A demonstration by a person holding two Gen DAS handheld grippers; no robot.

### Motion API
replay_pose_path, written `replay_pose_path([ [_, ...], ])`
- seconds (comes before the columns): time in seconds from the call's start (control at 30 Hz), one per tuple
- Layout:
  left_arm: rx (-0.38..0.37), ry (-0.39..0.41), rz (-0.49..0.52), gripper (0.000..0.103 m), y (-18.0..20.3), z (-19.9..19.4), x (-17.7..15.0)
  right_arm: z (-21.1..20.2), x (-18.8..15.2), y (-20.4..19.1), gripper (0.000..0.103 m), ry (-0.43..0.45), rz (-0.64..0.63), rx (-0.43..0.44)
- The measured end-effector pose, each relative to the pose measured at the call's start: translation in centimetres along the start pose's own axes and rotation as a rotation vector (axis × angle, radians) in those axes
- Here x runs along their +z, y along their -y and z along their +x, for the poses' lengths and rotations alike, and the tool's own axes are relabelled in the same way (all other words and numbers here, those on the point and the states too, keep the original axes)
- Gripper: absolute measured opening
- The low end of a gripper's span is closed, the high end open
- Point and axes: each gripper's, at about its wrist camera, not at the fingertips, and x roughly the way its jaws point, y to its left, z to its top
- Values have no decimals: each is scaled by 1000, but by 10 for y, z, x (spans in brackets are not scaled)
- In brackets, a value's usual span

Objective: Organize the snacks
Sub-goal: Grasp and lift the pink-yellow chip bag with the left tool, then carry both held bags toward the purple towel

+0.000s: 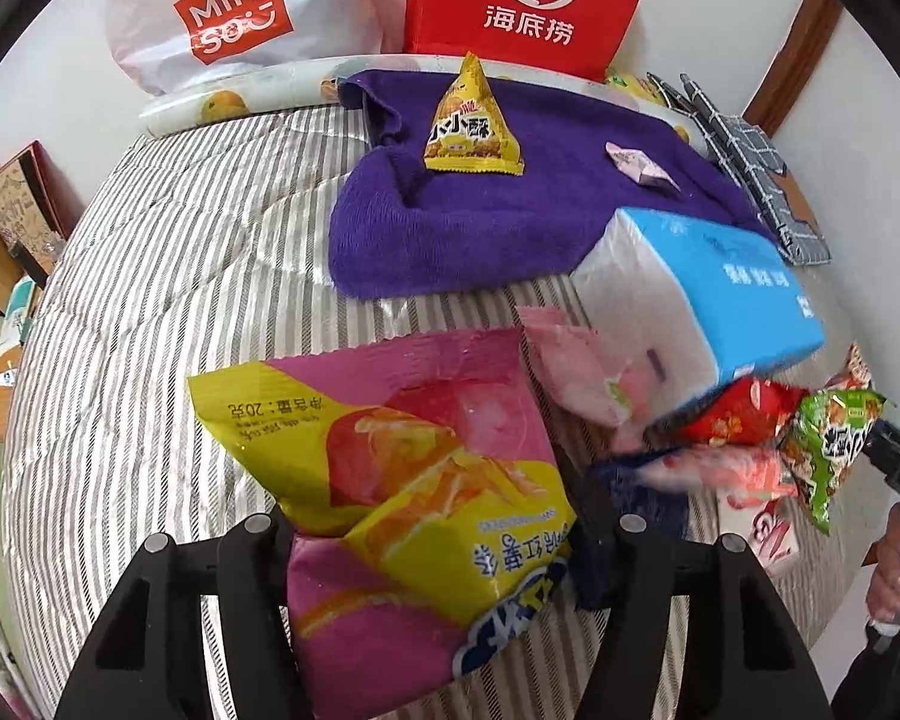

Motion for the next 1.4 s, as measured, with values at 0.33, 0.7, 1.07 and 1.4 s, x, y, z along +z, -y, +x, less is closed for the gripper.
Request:
replay_pose_path([
  [0.33,11,16,-71,65,-8,-4,-5,3,5,0,82,28,-15,22],
  [0.7,-14,45,-64,61,-3,-23,-17,-5,-3,-3,48,47,-31,72],
  [1.07,-58,119,-24,61,28,-65,-13,-56,5,-3,47,147,-21,75],
  [1.4,-109,177,27,61,73,-97,-10,-94,16,-15,47,218,-40,83],
])
